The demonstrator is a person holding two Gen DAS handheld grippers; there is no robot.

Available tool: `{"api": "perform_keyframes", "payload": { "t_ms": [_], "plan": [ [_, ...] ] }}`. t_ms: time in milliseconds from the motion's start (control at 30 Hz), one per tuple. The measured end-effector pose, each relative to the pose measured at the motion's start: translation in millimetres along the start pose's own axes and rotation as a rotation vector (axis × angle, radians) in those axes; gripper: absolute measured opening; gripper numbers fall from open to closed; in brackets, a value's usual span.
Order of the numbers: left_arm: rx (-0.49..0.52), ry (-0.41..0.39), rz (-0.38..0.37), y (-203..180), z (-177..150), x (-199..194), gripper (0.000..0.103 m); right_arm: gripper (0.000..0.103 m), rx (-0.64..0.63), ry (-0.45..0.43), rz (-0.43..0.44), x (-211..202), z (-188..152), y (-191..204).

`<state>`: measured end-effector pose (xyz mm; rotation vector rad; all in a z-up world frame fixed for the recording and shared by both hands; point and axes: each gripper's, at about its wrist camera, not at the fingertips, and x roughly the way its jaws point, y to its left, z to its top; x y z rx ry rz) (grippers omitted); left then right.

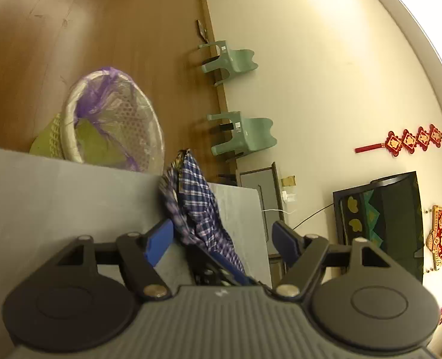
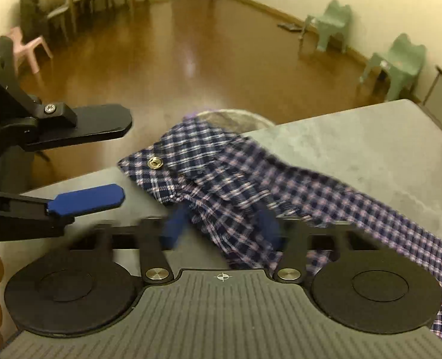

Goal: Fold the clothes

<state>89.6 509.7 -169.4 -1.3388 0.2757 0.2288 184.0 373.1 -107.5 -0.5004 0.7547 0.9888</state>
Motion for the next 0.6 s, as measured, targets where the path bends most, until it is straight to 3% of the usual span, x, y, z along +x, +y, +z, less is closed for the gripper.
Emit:
{"api": "perform_keyframes", "payload": {
  "t_ms": [233,300,367,467,533,600],
  "plan": [
    [0.09,0.024,0.035,-18.7,-14.4,13.9,0.079,0.0,0.096,-0.103,0.078,-37.7,-23.2,-6.9],
    [0.111,0.032,0.049,-22.2,-19.2,17.3,0.065,0.0,0.14,-0.121,0.116,-52.9,-28.7,-11.1],
    [0.141,0.045,0.061,-26.5,-24.0,20.8,0.011,0.0,0.184,-0.122,0.141,-60.2,-33.7,-17.6],
    [0.263,0.021,0.103,-44.4,-35.5,16.3,0.009,0.002,0.308,-0.132,0.183,-80.5,-48.7,-37.3],
    [0.396,-0.02,0.106,-64.8,-47.3,4.9,0.009,0.022,0.419,-0.143,0.215,-99.6,-62.5,-55.0],
    [0.604,-0.046,0.125,-90.8,-71.6,-1.7,0.009,0.061,0.516,-0.174,0.228,-123.4,-76.8,-74.7]
  ]
}}
